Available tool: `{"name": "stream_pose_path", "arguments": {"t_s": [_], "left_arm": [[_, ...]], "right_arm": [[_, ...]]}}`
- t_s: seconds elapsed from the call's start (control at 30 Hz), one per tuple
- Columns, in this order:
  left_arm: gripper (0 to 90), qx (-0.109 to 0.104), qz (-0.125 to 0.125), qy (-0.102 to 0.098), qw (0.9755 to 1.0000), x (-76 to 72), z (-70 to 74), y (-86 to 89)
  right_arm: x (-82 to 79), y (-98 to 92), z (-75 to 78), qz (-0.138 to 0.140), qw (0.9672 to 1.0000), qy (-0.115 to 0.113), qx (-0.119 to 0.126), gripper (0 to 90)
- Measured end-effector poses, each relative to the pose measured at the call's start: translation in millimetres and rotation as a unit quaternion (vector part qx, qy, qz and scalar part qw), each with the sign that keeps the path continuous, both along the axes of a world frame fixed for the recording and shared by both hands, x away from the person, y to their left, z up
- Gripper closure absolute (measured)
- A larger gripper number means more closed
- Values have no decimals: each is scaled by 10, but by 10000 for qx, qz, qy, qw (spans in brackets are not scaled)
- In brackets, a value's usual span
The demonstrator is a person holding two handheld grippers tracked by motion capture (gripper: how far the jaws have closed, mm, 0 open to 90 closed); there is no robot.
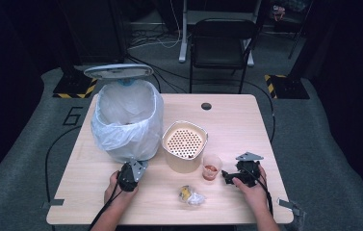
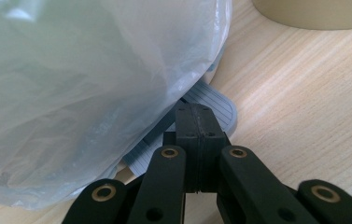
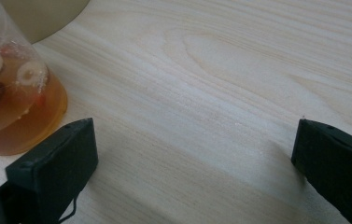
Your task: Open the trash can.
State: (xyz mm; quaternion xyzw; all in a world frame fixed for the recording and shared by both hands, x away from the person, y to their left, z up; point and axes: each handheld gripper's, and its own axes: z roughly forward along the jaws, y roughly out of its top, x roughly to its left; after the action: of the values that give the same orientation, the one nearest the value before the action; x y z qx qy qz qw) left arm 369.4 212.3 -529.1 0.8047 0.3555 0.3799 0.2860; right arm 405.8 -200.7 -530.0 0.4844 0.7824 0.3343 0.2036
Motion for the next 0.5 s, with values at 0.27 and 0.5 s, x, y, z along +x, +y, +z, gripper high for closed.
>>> {"name": "stream_pose_path", "arguments": {"t_s": [0.27,0.5], "left_arm": [[900,-165,53,-92,9998,-17,-28,14],[900,-96,82,-162,9998,-30,-42,-11]], "right_arm": [[-7,3,0,-29,10000,5,-5,0],[-13,-1,3,0,10000,18,-5,6]]}}
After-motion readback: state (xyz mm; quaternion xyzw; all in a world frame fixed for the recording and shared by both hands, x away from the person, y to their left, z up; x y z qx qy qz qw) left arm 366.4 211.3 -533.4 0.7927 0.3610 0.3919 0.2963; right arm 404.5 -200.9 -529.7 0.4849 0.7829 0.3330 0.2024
